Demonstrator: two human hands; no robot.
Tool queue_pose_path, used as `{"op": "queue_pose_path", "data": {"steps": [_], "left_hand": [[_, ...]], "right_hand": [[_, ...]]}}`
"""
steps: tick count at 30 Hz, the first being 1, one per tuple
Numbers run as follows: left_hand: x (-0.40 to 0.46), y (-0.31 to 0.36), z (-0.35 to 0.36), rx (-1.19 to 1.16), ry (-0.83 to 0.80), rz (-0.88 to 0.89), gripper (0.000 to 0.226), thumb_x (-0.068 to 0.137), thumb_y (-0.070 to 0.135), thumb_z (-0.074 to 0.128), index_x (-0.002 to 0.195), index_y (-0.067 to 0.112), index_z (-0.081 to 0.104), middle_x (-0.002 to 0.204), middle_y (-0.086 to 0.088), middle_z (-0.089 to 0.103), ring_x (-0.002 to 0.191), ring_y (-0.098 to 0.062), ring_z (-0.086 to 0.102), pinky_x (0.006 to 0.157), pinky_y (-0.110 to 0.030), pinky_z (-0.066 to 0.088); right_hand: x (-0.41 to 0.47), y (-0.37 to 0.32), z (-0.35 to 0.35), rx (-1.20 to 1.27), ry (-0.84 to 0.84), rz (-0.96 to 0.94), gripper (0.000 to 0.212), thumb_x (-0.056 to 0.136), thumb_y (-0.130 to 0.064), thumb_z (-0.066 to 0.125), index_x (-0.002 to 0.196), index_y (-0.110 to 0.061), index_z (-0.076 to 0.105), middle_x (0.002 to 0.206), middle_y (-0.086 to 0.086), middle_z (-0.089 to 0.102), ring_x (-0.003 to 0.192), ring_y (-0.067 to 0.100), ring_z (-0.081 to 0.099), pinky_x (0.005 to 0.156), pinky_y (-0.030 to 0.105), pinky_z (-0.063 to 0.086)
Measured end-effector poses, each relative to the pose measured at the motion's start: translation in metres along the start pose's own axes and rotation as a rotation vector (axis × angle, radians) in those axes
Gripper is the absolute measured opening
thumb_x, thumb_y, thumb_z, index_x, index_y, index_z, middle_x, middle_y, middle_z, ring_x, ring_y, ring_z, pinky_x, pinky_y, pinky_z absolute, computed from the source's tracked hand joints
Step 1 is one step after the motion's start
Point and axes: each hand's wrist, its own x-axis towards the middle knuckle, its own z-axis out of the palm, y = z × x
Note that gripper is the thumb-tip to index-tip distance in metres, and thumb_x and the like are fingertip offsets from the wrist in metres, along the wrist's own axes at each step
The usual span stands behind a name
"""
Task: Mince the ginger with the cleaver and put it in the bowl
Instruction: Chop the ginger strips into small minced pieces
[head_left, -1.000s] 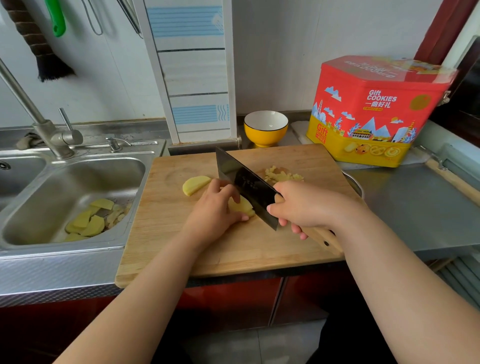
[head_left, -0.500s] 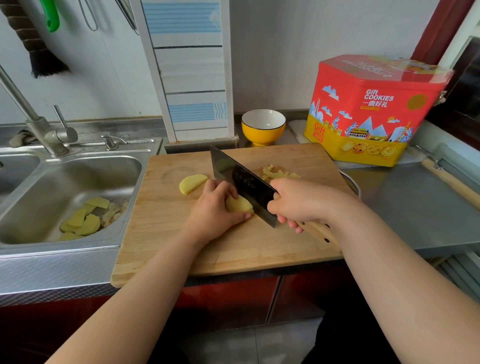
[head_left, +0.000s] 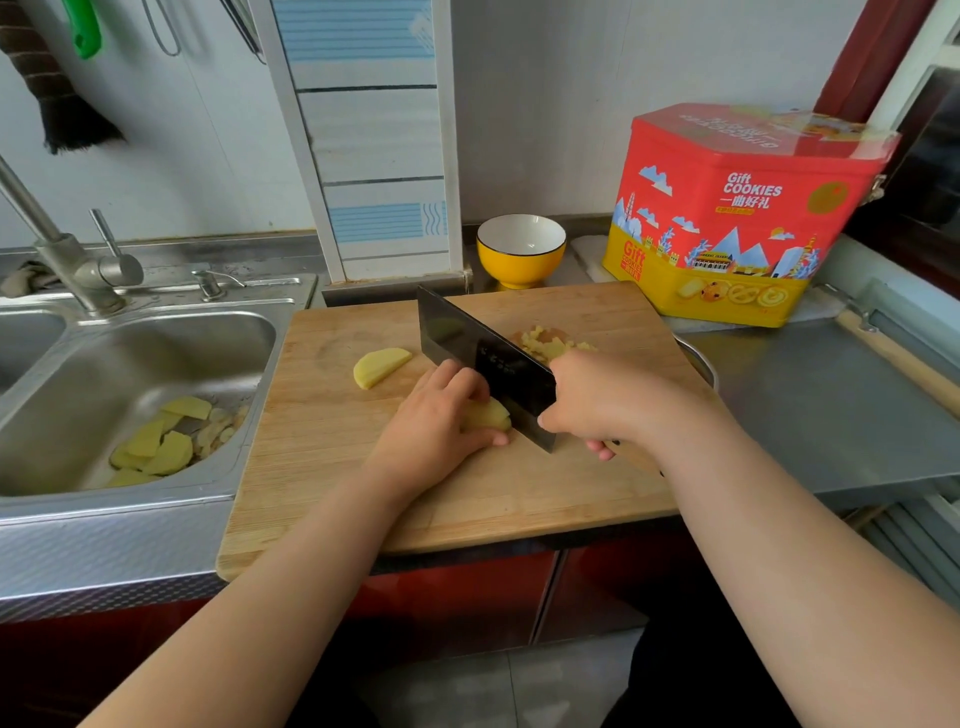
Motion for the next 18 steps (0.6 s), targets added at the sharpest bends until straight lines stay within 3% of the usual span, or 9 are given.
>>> {"op": "queue_pose_path", "data": {"steps": [2,7,11,15,18], "left_hand": [[-0.0012,-0.0004,0.0009,-0.008,0.024,0.013,0.040,0.077,0.058,0.063,0.094,0.024,0.053,0.101,0.009,0.046,0.093,-0.009,0.043,0.080,-0.023,0.041],[0.0000,0.0034,0.0033,-0.006,0.085,0.030,0.011,0.093,0.026,0.054,0.095,0.017,0.059,0.097,0.005,0.050,0.089,-0.014,0.048,0.076,-0.035,0.047],[0.0019,0.0016,0.0052,0.001,0.083,0.039,0.006,0.090,0.023,0.061,0.094,0.018,0.060,0.096,0.007,0.049,0.087,-0.012,0.046,0.075,-0.027,0.042],[0.0030,0.0004,0.0050,-0.046,0.085,0.012,0.008,0.087,0.019,0.065,0.091,0.019,0.058,0.097,0.006,0.052,0.089,-0.013,0.048,0.076,-0.024,0.041],[0.0036,-0.0022,0.0048,-0.097,0.079,-0.006,0.008,0.087,0.018,0.064,0.090,0.021,0.057,0.096,0.008,0.051,0.088,-0.011,0.047,0.077,-0.022,0.041]], "right_hand": [[0.0010,0.0003,-0.0001,0.002,0.008,0.004,0.038,0.096,-0.014,0.054,0.133,-0.011,0.047,0.061,0.008,0.057,0.041,0.013,0.052,0.039,0.018,0.041],[0.0003,0.0016,0.0003,0.027,0.013,0.012,0.032,0.096,-0.013,0.052,0.128,-0.012,0.048,0.060,0.008,0.056,0.040,0.013,0.051,0.039,0.020,0.041],[-0.0014,0.0018,-0.0005,0.037,0.022,0.003,0.021,0.095,-0.011,0.051,0.116,-0.013,0.048,0.057,0.008,0.054,0.037,0.012,0.049,0.037,0.018,0.038],[-0.0020,-0.0006,0.0007,0.019,0.025,0.008,0.036,0.096,-0.012,0.050,0.132,-0.009,0.047,0.059,0.008,0.056,0.040,0.014,0.051,0.039,0.019,0.041],[-0.0037,-0.0009,0.0015,0.024,0.028,-0.004,0.036,0.096,-0.012,0.050,0.132,-0.009,0.047,0.061,0.008,0.057,0.043,0.015,0.052,0.041,0.021,0.043]]}}
